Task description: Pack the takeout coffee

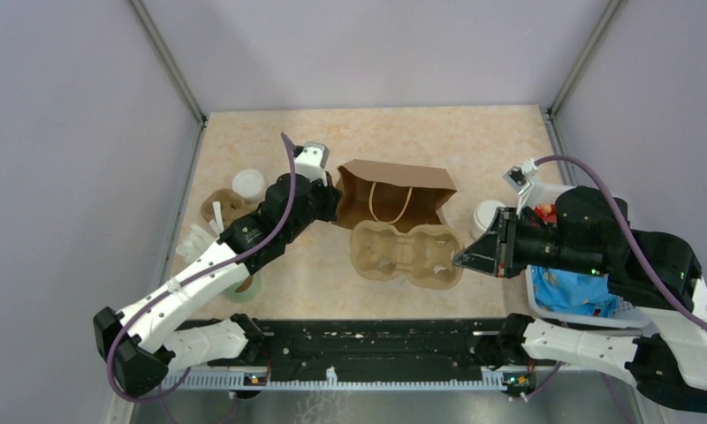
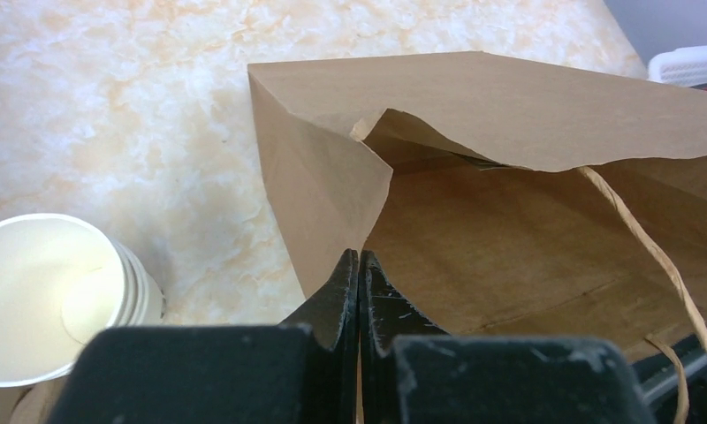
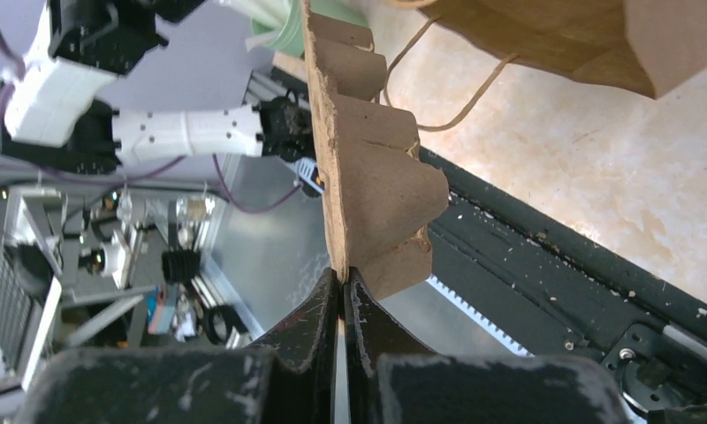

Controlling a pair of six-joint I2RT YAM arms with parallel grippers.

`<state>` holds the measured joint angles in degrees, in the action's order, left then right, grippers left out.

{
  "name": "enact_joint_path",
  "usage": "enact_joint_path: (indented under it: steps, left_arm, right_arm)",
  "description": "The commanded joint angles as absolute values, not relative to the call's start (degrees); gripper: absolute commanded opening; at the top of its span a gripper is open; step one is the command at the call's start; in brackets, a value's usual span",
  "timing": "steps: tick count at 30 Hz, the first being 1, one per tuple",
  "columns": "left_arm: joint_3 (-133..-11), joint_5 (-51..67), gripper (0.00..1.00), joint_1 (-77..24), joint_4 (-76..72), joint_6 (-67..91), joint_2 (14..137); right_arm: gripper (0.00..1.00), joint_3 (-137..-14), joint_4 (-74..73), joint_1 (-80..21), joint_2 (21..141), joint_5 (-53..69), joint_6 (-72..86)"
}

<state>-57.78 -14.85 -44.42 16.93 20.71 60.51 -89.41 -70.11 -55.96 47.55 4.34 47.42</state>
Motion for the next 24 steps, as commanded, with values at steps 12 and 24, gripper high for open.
enact_joint_path:
  steps: [12, 24]
  left_arm:
    - [-53.63, -8.49, 0.0, -44.82, 11.83, 26.88, 57.64]
    - [-52.32, -6.34, 0.0, -44.82, 12.69, 30.36, 57.34]
  right_arm:
    - [0.0, -96.02, -74.59, -55.76, 49.33, -21.42, 51.81]
    - [0.0, -96.28, -72.96, -55.81, 57.42, -19.3, 40.09]
